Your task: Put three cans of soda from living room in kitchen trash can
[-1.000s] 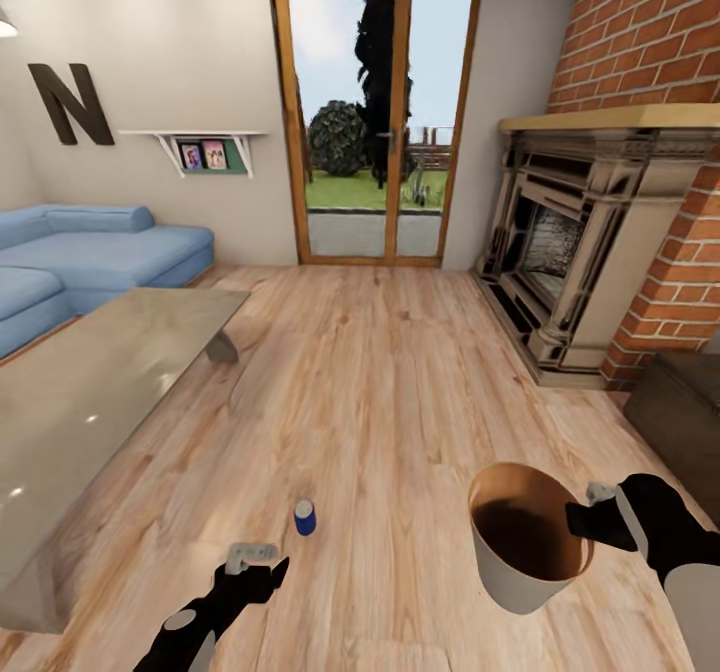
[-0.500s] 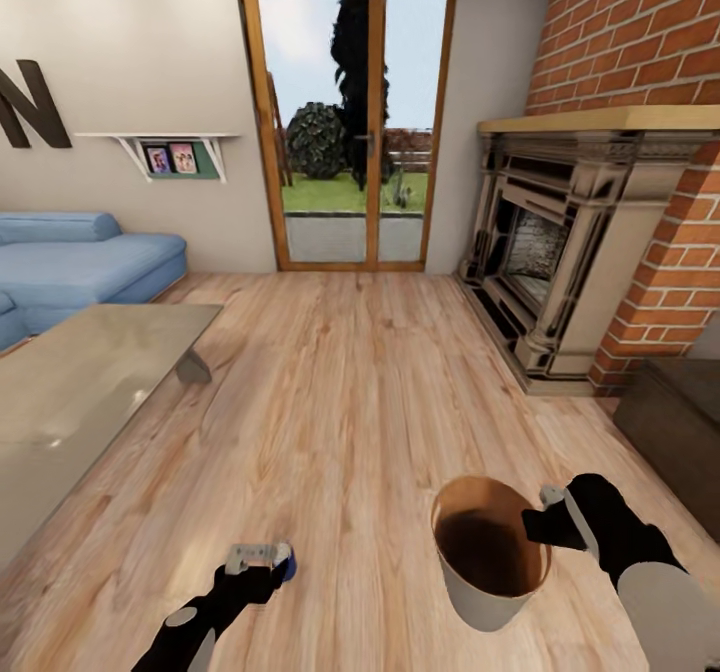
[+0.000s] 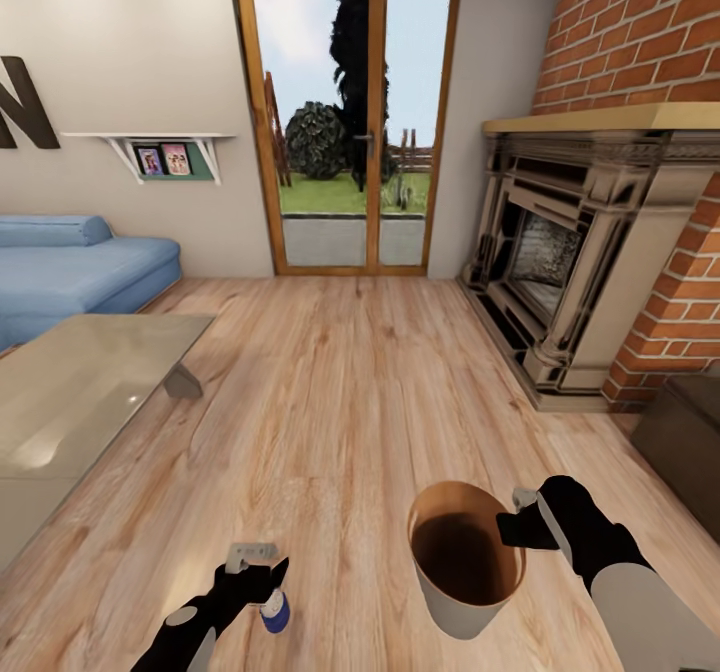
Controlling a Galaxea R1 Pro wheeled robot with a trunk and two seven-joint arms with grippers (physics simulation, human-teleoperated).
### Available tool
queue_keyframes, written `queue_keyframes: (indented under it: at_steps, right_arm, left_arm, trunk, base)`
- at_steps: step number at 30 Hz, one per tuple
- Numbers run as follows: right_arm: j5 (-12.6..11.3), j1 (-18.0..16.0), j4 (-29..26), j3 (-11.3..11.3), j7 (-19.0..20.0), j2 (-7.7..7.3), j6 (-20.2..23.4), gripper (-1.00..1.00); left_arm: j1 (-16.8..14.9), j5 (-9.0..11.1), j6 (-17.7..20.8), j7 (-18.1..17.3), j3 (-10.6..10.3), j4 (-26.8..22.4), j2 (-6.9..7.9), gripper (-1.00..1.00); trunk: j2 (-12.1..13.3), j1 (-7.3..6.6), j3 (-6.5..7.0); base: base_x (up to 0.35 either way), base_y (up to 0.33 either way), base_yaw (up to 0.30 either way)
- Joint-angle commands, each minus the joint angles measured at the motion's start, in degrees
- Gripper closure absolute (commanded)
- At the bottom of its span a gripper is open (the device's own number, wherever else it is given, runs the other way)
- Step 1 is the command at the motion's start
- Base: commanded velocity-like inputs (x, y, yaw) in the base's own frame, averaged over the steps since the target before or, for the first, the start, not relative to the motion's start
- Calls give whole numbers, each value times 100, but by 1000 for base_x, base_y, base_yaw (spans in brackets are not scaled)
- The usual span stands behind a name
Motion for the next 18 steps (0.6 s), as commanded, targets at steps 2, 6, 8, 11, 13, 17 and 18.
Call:
queue_keyframes:
  at_steps: [2, 6, 8, 11, 13, 17, 18]
  right_arm:
    - [-135, 2, -1, -5, 33, 2, 16, 100]
    - [-135, 5, -1, -5, 33, 3, 15, 100]
    - [-135, 6, -1, -4, 33, 3, 15, 100]
    - [-135, 7, -1, -4, 33, 2, 15, 100]
    - [-135, 7, -1, -4, 33, 0, 15, 100]
    - [-135, 7, -7, -4, 33, -1, 15, 100]
    - [-135, 7, -8, -4, 33, 0, 15, 100]
  left_arm:
    - [0, 0, -3, 0, 0, 1, 0, -100]
    - [0, 0, -2, 1, 0, 6, 4, -100]
    - [0, 0, -1, 0, 0, 8, 7, -100]
    - [0, 0, -2, -4, 0, 9, 9, -100]
    - [0, 0, 3, -5, 0, 9, 9, -100]
    - [0, 0, 20, -5, 0, 9, 9, -100]
    - [0, 0, 10, -3, 0, 9, 7, -100]
  trunk:
    - [0, 0, 1]
    - [0, 0, 1]
    - [0, 0, 1]
    - [0, 0, 1]
    - [0, 0, 1]
    - [0, 0, 1]
    - [0, 0, 1]
  base:
    - [326, 0, 0]
    - [326, 0, 0]
    - [323, 26, 0]
    - [275, 146, 0]
    - [217, 234, 0]
    - [145, 274, 0]
    - [88, 253, 0]
